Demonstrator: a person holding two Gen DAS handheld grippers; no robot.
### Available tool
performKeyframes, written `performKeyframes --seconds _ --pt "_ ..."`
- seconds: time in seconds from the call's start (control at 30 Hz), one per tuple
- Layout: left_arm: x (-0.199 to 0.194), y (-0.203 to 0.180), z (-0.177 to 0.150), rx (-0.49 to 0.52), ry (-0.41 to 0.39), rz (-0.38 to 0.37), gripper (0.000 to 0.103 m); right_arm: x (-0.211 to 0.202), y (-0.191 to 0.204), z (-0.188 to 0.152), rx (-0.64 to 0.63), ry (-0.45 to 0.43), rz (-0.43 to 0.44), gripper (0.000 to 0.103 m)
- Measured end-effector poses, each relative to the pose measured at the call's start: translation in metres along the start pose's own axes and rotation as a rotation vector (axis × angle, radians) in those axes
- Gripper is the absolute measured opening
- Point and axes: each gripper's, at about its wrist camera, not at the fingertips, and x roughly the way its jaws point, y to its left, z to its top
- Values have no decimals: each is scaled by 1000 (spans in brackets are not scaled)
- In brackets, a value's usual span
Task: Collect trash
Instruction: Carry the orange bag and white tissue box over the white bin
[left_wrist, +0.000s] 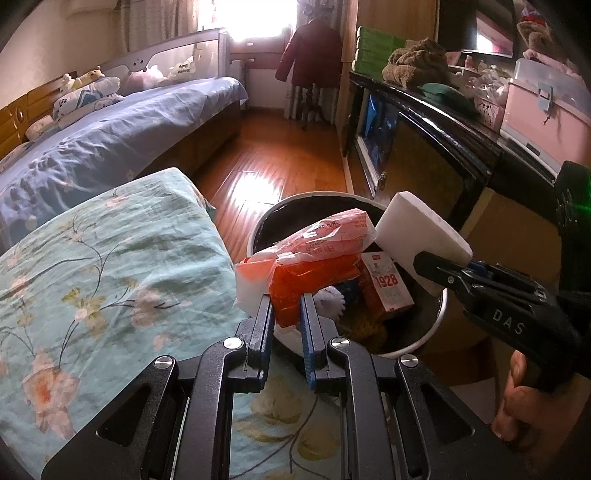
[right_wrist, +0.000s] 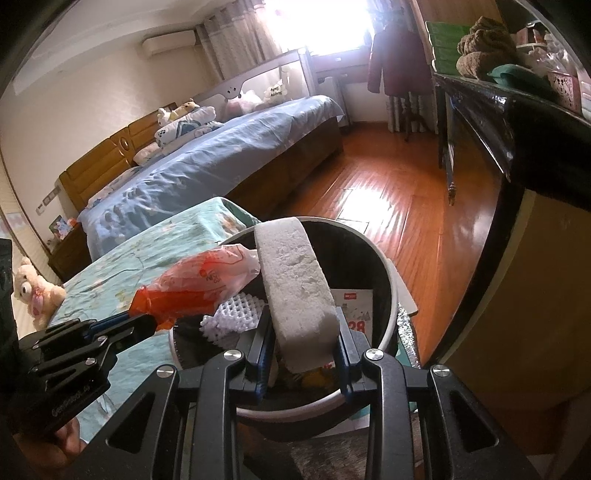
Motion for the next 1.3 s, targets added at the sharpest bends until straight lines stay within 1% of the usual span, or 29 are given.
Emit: performKeyframes --seconds 0.5,0.83,1.1,1.3 --pt "12 -10 9 18 20 0 13 9 -6 4 0 23 -20 30" --pt "17 -13 16 21 21 2 13 15 -5 13 -1 24 -28 30" --pt "20 -13 16 13 29 -2 13 17 -6 13 -1 30 -29 30" --pt "21 -10 15 4 37 -11 14 17 -6 13 -2 30 -29 32"
